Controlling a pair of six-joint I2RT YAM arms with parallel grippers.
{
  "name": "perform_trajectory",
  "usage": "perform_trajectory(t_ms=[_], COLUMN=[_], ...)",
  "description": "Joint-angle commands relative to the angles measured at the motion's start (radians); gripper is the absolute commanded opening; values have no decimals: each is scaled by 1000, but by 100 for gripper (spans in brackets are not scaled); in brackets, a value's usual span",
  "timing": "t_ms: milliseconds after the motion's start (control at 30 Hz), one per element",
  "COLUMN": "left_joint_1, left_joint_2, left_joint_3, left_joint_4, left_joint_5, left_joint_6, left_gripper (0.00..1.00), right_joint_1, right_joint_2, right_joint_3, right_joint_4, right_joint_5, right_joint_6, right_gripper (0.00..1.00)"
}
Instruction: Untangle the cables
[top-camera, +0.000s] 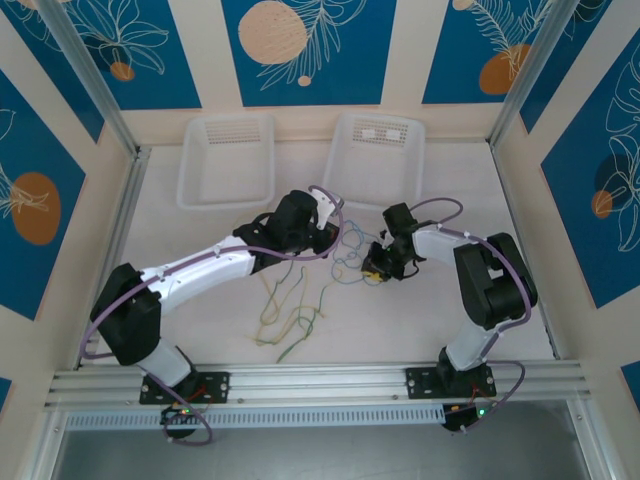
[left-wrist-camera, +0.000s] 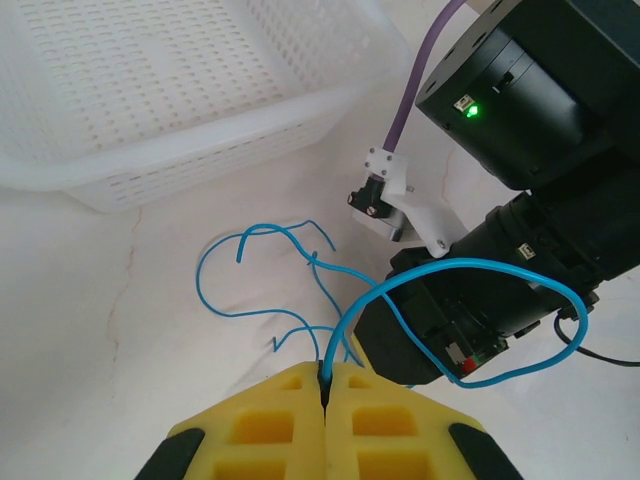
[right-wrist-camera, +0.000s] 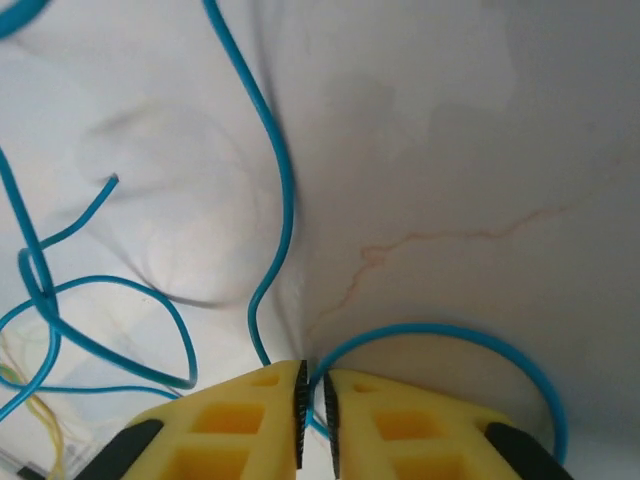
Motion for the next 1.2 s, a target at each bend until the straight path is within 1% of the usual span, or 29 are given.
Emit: perform_trajectory(t_ms=[0, 100, 333, 567, 633, 733, 833, 900, 967, 1167], left_joint_1=[11, 11, 12, 11, 11, 11, 12, 17, 24, 50], left_joint_2=[4, 8, 10, -15, -35, -52, -57, -65, -75, -104], left_joint_3=[-17, -19, -6, 26, 33, 81, 140, 167, 179, 178], left_joint_4=[7, 12, 21, 14, 15, -37, -86, -101, -104, -118], left_joint_5=[14, 16, 28, 35, 16, -53, -116, -142, -165, -166], left_joint_6=[-10, -13, -24, -42, -54, -66, -69, -61, -59, -65], left_gripper=[0, 0, 0, 0, 0, 0, 0, 0, 0, 0], right_joint_1=[21, 21, 61, 59, 60, 53, 46, 38, 30, -50], right_joint_2=[34, 18, -171, -403, -474, -559, -593, -599, -605, -633], right_joint_3=[-3, -7, -21, -3, 13, 55, 121, 155, 172, 138], right_joint_4=[88, 112, 161, 157, 136, 91, 22, -15, -42, -59], right_joint_5=[58, 36, 24, -24, -26, -34, -41, -65, -59, -50], right_joint_6=[13, -3, -55, -65, -82, -112, -146, -163, -163, -116], right_gripper=[9, 0, 0, 0, 0, 0, 0, 0, 0, 0])
